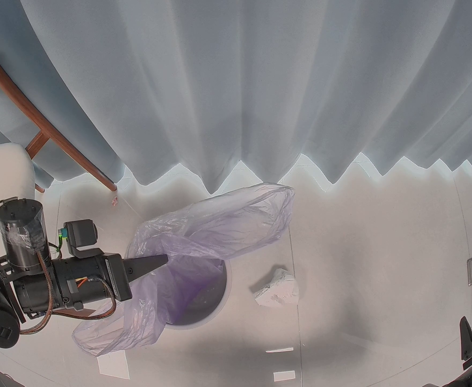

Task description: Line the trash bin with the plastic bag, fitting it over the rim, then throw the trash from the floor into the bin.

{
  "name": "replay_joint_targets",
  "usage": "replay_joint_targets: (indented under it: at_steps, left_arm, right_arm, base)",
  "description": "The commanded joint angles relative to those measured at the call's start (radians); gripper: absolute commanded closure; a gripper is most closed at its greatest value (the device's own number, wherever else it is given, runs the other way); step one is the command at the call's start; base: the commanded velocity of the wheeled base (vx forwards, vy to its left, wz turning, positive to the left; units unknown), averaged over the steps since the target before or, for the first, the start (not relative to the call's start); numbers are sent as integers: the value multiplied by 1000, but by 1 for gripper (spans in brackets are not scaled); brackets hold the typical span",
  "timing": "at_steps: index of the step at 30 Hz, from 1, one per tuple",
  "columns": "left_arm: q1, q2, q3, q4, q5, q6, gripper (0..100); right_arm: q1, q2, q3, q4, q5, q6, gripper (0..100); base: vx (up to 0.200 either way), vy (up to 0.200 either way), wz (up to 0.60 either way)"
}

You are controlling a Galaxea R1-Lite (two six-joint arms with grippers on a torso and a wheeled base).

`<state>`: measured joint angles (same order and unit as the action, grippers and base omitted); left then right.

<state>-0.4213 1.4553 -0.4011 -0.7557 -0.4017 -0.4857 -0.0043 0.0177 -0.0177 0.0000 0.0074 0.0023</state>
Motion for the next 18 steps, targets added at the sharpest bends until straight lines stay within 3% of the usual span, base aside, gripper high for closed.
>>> replay_joint_targets:
  at_steps: [1, 18]
  left_arm:
    - [7, 2, 1, -1, -2, -1, 100]
    - [10, 22, 13, -1, -3, 1, 100]
  right_arm:
    - [0, -18, 18, 0, 0, 1, 0]
    - [0, -18, 18, 0, -1, 1, 0]
  base:
    - [0, 0, 0]
    - [0, 0, 0]
